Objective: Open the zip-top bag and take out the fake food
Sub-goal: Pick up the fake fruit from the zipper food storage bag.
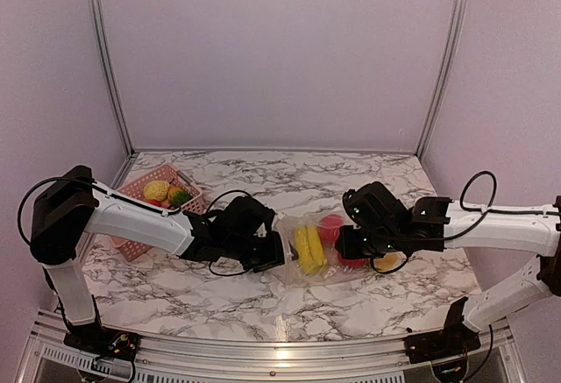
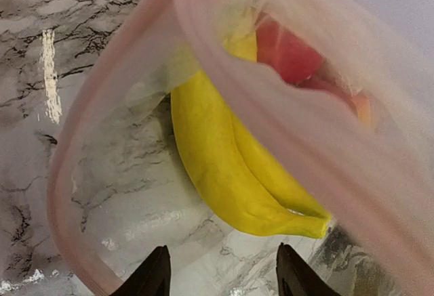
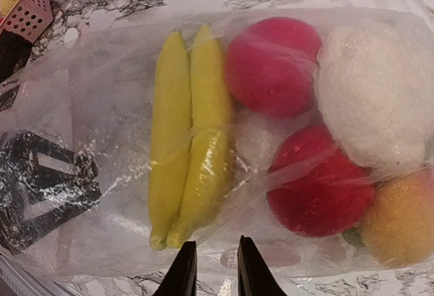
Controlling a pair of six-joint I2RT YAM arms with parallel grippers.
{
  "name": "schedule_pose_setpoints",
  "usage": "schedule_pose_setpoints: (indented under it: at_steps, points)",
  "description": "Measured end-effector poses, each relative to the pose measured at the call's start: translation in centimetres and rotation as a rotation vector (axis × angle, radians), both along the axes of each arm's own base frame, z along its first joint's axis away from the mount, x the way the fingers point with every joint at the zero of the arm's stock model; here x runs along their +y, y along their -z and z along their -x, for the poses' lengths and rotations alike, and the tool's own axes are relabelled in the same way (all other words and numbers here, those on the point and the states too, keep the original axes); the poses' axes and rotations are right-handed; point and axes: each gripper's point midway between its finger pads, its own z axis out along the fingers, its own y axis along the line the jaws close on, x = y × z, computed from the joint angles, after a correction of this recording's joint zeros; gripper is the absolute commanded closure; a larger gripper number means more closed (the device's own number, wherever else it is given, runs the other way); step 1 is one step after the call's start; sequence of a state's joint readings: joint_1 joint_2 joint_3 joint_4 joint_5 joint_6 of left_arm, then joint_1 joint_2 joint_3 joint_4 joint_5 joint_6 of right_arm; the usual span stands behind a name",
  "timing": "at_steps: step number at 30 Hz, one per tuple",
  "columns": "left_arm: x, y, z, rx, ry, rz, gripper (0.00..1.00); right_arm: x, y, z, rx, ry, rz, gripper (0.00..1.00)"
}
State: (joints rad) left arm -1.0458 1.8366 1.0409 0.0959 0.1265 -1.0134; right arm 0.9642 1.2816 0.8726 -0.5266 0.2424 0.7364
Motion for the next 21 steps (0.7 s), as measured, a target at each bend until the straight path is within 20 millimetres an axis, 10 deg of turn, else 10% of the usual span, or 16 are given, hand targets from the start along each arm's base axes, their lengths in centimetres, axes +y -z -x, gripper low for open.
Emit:
schedule_pose_setpoints:
  at_steps: [21]
  points:
    - [-3.5, -0.4, 1.3, 0.007, 0.083, 0.055, 0.41, 2.2, 5.5, 1.5, 0.105, -0.041, 0.021, 0.77]
